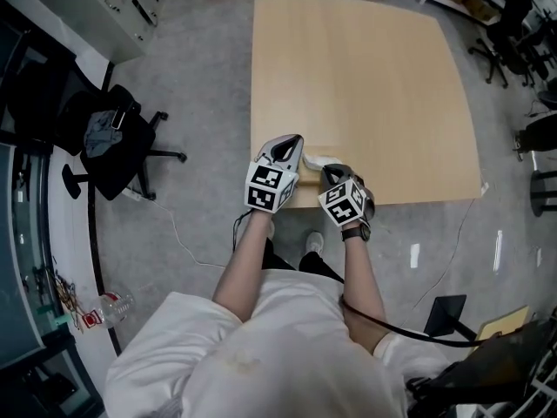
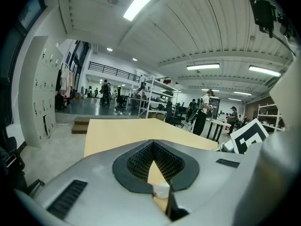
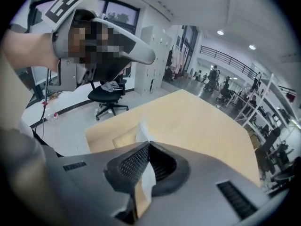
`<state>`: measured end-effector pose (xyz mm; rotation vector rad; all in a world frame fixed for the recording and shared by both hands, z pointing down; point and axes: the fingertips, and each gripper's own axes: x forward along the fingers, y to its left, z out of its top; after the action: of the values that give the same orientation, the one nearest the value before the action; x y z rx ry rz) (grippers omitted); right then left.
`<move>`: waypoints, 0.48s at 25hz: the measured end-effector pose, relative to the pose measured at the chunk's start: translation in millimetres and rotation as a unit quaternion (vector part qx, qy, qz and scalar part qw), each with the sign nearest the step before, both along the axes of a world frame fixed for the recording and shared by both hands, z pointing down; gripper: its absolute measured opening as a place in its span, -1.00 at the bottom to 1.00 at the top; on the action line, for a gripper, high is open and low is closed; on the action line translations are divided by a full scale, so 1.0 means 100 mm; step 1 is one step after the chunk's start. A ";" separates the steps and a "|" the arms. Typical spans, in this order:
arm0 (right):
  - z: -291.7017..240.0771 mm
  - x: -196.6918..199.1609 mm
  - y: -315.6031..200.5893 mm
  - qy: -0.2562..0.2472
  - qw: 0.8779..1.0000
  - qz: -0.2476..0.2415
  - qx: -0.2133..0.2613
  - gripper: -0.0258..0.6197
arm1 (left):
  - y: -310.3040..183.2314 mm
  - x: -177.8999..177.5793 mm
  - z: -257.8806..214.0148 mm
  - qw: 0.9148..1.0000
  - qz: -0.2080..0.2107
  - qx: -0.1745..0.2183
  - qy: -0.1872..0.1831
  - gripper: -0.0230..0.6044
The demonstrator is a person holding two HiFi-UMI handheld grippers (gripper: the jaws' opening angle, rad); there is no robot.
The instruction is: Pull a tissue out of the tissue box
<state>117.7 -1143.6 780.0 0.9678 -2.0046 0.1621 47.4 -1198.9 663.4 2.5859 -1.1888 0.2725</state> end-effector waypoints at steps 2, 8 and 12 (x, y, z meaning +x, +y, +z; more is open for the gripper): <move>-0.17 0.00 -0.06 -0.017 1.000 0.009 0.020 -0.91 | 0.00 -0.02 -0.08 1.000 0.001 0.008 0.002 -0.93; -1.10 0.11 -0.42 -0.083 0.987 0.048 0.126 -0.91 | -0.08 0.04 -0.52 0.999 0.003 0.043 0.021 -0.93; -1.94 0.17 -0.51 -0.147 0.963 0.075 0.214 -0.91 | -0.08 0.08 -1.00 0.996 0.004 0.081 0.047 -0.93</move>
<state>134.9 -1194.4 586.3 1.4414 -2.2891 -0.0552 55.7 -1206.9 563.1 2.7092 -1.2135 0.0562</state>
